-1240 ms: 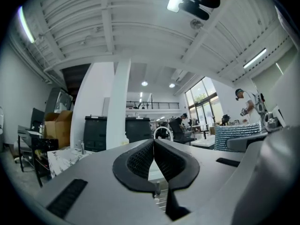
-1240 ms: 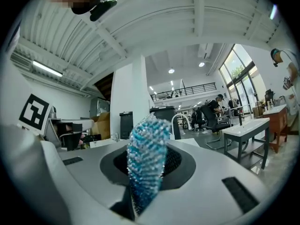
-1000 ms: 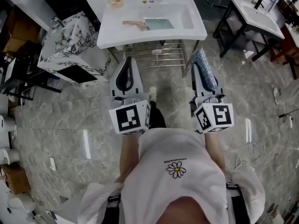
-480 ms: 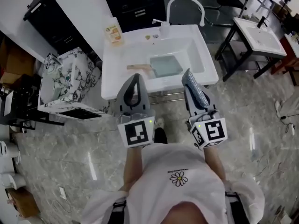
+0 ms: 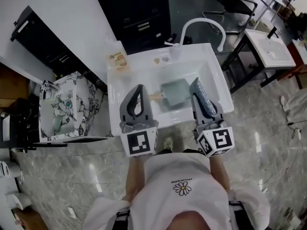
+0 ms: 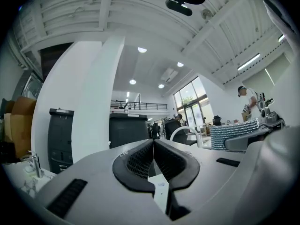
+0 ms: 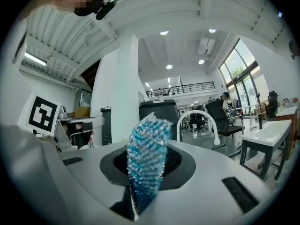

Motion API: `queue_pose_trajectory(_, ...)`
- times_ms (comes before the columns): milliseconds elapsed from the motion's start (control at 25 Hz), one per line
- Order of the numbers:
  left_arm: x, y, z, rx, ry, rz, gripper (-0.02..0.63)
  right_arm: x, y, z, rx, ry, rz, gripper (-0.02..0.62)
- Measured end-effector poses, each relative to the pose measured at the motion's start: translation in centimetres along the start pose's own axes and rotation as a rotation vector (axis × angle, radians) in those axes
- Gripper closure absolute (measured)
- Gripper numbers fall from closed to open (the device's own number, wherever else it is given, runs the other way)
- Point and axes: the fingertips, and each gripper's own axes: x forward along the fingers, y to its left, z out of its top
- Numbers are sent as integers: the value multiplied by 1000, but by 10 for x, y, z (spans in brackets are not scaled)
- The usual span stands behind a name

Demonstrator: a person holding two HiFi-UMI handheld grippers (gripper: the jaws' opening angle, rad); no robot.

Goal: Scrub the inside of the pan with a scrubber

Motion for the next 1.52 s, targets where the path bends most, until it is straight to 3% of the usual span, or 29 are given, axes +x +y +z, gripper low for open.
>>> queue_pose_trajectory(400,53,18,-46,44,117,-10,588,51,-28,-11,34,40,-15,538)
queue_pose_trajectory(640,77,22,-53,69,164,4,588,85,-39,-15,48,43,56,538)
queue_pose_trajectory(800,87,31,-64,94,210,54,588,97,-42,-18,50,48,84,538)
queue_pose_trajectory(1000,100,29,-78,79,246,25,557,105,-51,-26,54,69,96,538)
queue_pose_trajectory(1120,115,25,-91,95,300,-57,502,107,-56,-31,61,85,102,538)
queue_pose_trajectory(1280,133,1,-122,192,417,-314,378,108,-63,-41,74,117,116,538)
queue_pose_trajectory(1520,120,-28,-209,466,696,-630,373,104,-75,-55,79,167,118,538)
